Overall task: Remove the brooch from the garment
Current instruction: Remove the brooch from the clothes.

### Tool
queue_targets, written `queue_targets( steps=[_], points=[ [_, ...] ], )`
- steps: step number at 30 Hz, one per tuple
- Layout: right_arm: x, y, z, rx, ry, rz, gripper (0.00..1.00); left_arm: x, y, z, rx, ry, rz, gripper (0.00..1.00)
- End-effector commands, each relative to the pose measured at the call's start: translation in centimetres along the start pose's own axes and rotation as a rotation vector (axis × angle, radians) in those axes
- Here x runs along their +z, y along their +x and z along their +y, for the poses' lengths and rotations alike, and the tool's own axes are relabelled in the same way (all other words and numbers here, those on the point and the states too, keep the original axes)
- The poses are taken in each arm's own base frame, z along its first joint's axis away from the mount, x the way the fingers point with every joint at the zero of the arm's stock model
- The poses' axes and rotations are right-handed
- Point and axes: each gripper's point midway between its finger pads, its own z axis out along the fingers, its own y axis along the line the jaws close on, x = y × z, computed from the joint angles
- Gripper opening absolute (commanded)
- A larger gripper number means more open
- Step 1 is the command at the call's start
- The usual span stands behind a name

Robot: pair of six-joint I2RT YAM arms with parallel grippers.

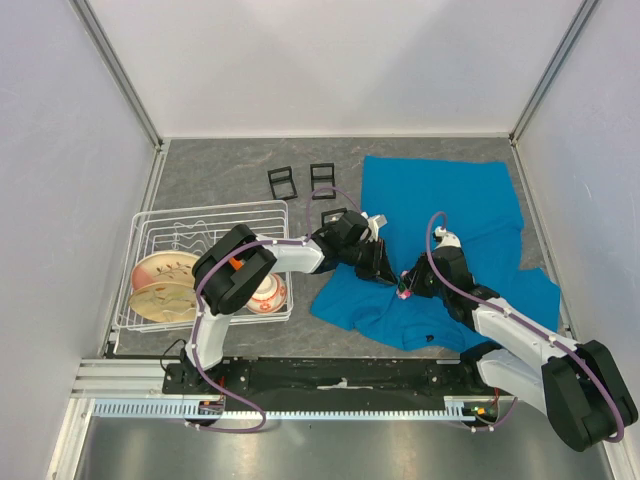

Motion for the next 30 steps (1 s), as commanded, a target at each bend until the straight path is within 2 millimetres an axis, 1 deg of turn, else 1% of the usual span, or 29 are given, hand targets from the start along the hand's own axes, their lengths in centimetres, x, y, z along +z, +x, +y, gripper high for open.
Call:
queue_targets(
  steps=[1, 2, 3, 5, 6, 8, 13, 15, 19, 20, 23, 27, 30],
  points=[
    [0.2, -0.7, 0.4, 0.019, -0.016, -0.047, 0.00, 0.3, -1.3, -1.4, 0.048, 0.014, -0.008, 0.25],
    [0.2, -1.0, 0.4, 0.032, -0.018, -0.063, 0.00, 0.4, -1.6, -0.7, 0.028, -0.023, -0.023, 0.24],
    [0.2, -0.6, 0.2, 0.037, -0.021, -0.063, 0.00, 0.5, -1.8, -0.5, 0.012, -0.040, -0.028, 0.24],
    [0.3, -0.7, 0.5, 0.046, -0.042, -0.078, 0.00, 0.6, -2.0, -0.5, -0.031, -0.056, -0.035, 0.25],
    [0.3, -0.3, 0.1, 0.051, -0.036, -0.079, 0.00, 0.7, -2.0, -0.2, -0.055, -0.068, -0.037, 0.24],
    [0.4, -0.3, -0.1, 0.066, -0.045, -0.106, 0.00, 0.9, -1.9, 0.2, -0.099, -0.086, -0.043, 0.25],
    [-0.2, -1.0, 0.5, 0.109, -0.093, -0.175, 0.00, 1.2, -1.9, 0.0, -0.148, -0.073, -0.048, 0.25],
    [-0.3, -0.8, 0.1, 0.139, -0.102, -0.201, 0.00, 1.2, -2.1, -0.2, -0.145, -0.067, -0.055, 0.24],
    [-0.3, -0.5, -0.5, 0.163, -0.108, -0.236, 0.00, 1.4, -1.9, 0.0, -0.154, -0.070, -0.053, 0.24],
    [-0.3, -0.2, -0.7, 0.168, -0.106, -0.240, 0.00, 1.5, -1.9, -0.1, -0.155, -0.063, -0.050, 0.25],
    [-0.5, -0.5, -0.7, 0.174, -0.120, -0.267, 0.00, 1.8, -1.7, -0.1, -0.172, -0.051, -0.039, 0.29],
    [-0.6, -0.6, -0.6, 0.171, -0.125, -0.269, 0.00, 2.1, -1.9, -0.3, -0.173, -0.040, -0.040, 0.32],
    [-0.5, -0.5, -0.5, 0.168, -0.129, -0.263, 0.00, 2.5, -1.9, 0.0, -0.175, -0.049, -0.044, 0.33]
  ],
)
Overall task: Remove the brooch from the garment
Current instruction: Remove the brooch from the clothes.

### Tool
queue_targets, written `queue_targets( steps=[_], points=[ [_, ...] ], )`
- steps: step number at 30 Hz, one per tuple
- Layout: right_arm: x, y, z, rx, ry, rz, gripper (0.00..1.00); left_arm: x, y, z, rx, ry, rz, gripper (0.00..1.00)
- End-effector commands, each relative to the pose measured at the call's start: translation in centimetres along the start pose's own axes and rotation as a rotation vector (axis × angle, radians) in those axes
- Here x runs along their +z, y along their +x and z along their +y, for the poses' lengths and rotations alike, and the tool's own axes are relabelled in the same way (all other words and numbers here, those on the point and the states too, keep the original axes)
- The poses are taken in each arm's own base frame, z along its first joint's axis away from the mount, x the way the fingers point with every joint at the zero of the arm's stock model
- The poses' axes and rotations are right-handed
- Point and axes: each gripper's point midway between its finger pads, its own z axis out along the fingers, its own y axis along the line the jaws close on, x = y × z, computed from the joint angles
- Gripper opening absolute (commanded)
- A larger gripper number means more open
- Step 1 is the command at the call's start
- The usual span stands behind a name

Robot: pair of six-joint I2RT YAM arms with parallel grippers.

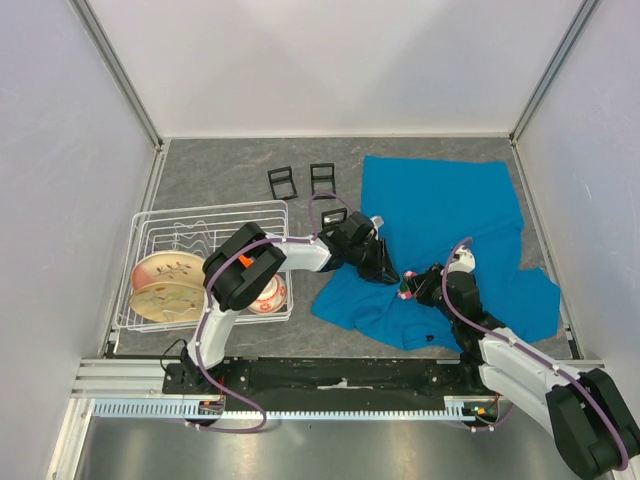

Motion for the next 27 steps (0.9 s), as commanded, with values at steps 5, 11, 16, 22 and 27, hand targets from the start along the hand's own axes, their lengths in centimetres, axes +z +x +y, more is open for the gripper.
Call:
queue_targets(
  steps=[5, 11, 16, 22, 27],
  points=[
    [0.3, 0.0, -0.2, 0.004, 0.003, -0.015, 0.00, 0.2, -0.4, -1.9, 0.007, 0.072, -0.026, 0.43],
    [0.3, 0.0, -0.3, 0.004, 0.014, -0.011, 0.00, -0.9, -0.8, -3.2, 0.013, 0.122, -0.074, 0.53],
    [0.2, 0.0, -0.2, 0.004, 0.011, -0.009, 0.00, -0.4, -0.5, -2.8, -0.015, 0.131, -0.058, 0.47],
    [0.2, 0.0, -0.3, 0.004, 0.010, -0.008, 0.00, -0.1, -0.4, -2.4, -0.031, 0.129, -0.059, 0.42],
    [0.2, 0.0, -0.2, 0.005, 0.007, -0.009, 0.00, 0.5, -0.4, -2.1, -0.039, 0.130, -0.050, 0.40]
  ],
)
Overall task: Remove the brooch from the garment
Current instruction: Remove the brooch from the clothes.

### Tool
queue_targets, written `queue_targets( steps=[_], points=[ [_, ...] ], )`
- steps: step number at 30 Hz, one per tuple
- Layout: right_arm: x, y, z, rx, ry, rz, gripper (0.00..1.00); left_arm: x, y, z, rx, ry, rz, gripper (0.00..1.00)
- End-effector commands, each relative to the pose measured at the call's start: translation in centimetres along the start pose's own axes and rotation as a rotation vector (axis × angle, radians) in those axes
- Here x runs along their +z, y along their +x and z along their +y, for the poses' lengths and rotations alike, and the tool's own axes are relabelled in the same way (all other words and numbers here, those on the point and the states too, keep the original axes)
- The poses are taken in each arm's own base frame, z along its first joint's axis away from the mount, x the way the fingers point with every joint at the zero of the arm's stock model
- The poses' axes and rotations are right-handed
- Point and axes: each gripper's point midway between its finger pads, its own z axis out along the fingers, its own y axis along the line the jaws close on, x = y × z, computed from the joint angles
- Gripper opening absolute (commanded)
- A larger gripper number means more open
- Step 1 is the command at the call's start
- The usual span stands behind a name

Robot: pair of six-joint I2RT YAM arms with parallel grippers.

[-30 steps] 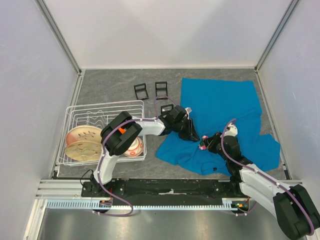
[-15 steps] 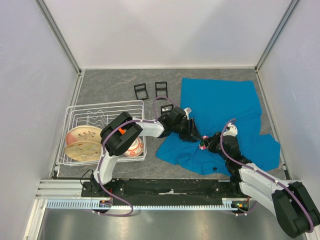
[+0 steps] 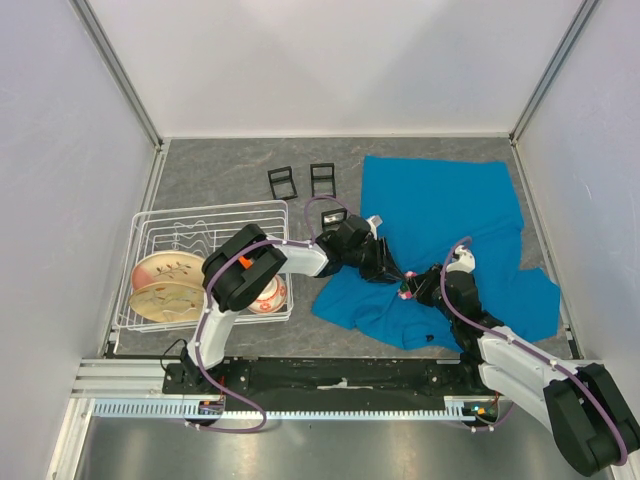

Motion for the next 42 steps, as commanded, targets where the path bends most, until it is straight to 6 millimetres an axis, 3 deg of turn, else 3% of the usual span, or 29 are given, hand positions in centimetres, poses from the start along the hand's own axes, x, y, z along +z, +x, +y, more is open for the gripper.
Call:
queue_targets(
  steps=[1, 15, 23, 29, 35, 38, 42],
  points=[
    [-0.1, -0.1, 0.4, 0.006, -0.018, -0.009, 0.00, 0.5, -0.1, -0.9, -0.014, 0.042, -0.003, 0.40],
    [-0.1, 0.2, 0.6, 0.021, -0.040, 0.000, 0.00, 1.3, 0.3, 0.7, -0.041, 0.019, 0.012, 0.27],
    [0.3, 1.6, 0.1, 0.067, -0.024, 0.048, 0.00, 1.9, 0.8, 1.3, -0.058, 0.017, 0.039, 0.20],
    [0.5, 2.1, -0.3, 0.083, -0.014, 0.056, 0.00, 2.7, 2.3, 1.9, -0.065, 0.018, 0.089, 0.15],
    [0.3, 1.0, 0.6, 0.110, -0.046, 0.013, 0.00, 3.0, 4.1, 4.7, -0.066, -0.043, 0.116, 0.11],
    [0.0, 1.5, -0.2, 0.114, -0.033, 0.012, 0.00, 3.0, 5.7, 6.1, -0.007, -0.123, 0.157, 0.09],
    [-0.1, 1.5, -0.3, 0.109, -0.029, 0.008, 0.00, 2.7, 6.5, 7.9, 0.070, -0.213, 0.160, 0.02]
  ],
)
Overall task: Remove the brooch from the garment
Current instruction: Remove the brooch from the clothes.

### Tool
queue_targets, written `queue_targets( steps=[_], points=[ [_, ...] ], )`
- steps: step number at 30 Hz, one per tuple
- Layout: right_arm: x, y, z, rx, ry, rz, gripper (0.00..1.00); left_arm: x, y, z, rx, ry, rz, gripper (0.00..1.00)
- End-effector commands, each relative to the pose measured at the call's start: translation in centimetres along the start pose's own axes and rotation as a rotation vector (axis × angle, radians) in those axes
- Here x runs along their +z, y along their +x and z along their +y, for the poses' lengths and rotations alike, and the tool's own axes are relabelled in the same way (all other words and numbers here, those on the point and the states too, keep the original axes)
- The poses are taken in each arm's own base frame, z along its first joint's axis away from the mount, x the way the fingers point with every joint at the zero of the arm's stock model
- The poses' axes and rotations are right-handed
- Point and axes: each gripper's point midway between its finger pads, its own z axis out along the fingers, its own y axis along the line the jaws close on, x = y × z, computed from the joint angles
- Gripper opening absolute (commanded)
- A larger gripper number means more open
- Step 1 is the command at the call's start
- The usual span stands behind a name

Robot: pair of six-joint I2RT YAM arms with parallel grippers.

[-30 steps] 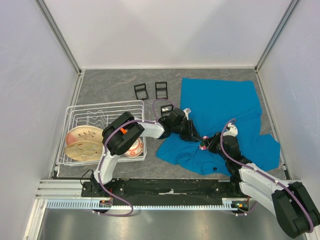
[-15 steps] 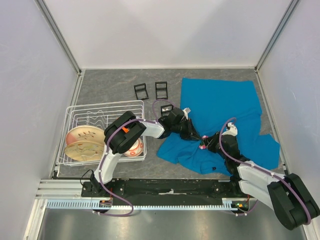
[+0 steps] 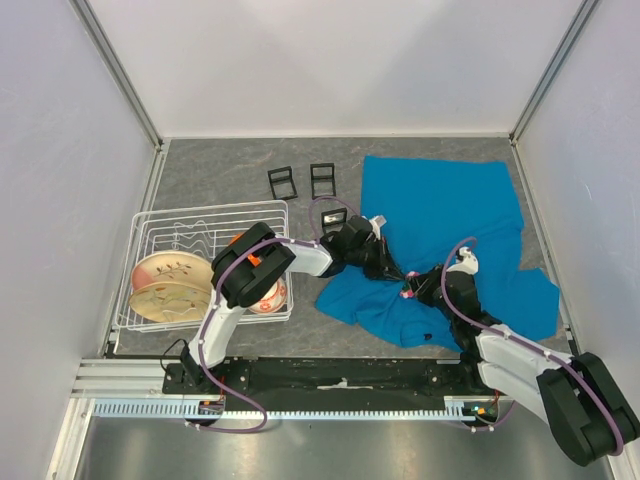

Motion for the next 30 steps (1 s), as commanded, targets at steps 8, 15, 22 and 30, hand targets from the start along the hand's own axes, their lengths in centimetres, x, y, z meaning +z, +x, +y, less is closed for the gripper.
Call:
queue_targets(
  steps=[8, 15, 22, 30],
  points=[
    [-0.8, 1.4, 0.1, 0.019, -0.064, 0.025, 0.00, -0.9, 6.3, 10.3, 0.151, -0.405, 0.141, 0.02],
    [-0.9, 1.3, 0.0, 0.010, -0.051, 0.021, 0.00, -2.3, 5.4, 10.2, 0.198, -0.451, 0.113, 0.02],
    [-1.2, 0.8, -0.4, -0.005, -0.024, 0.004, 0.00, -5.2, 1.7, 4.4, 0.235, -0.347, -0.010, 0.22],
    [-0.8, 0.7, -0.2, -0.053, 0.022, 0.058, 0.00, -5.7, 0.8, 0.1, 0.265, -0.182, -0.022, 0.45]
  ],
)
